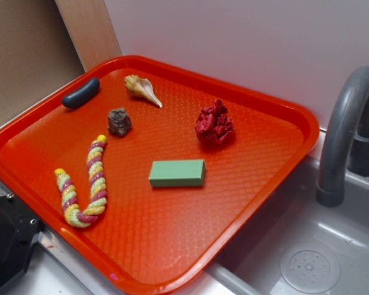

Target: Grab the shell.

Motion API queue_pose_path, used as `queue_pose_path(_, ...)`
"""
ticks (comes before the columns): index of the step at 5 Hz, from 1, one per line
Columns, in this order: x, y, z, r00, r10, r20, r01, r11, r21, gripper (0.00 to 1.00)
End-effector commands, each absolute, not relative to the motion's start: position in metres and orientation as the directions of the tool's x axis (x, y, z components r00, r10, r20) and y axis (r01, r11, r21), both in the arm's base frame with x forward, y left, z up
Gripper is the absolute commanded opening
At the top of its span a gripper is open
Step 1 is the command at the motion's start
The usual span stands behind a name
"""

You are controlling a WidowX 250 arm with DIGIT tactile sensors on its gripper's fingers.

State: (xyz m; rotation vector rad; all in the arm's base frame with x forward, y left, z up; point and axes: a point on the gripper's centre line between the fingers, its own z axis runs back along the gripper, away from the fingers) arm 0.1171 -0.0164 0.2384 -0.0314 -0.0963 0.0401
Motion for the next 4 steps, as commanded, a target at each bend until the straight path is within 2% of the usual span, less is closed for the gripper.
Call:
queue_pose_path(1, 0.117, -0.016, 0.238, 0.995, 0.042, 0.096, -0.039, 0.999, -0.033, 1.0)
queue_pose_path(2, 0.151, -0.015, 0.236, 0.993, 0.069, 0.098, -0.066, 0.997, -0.038, 1.0)
queue_pose_path(3, 0.175, -0.007, 0.232, 0.965, 0.215, 0.15, -0.213, 0.977, -0.033, 1.0)
queue_pose_path(4, 0.212, 0.014, 0.218, 0.869, 0.443, 0.22, -0.446, 0.894, -0.039, 1.0)
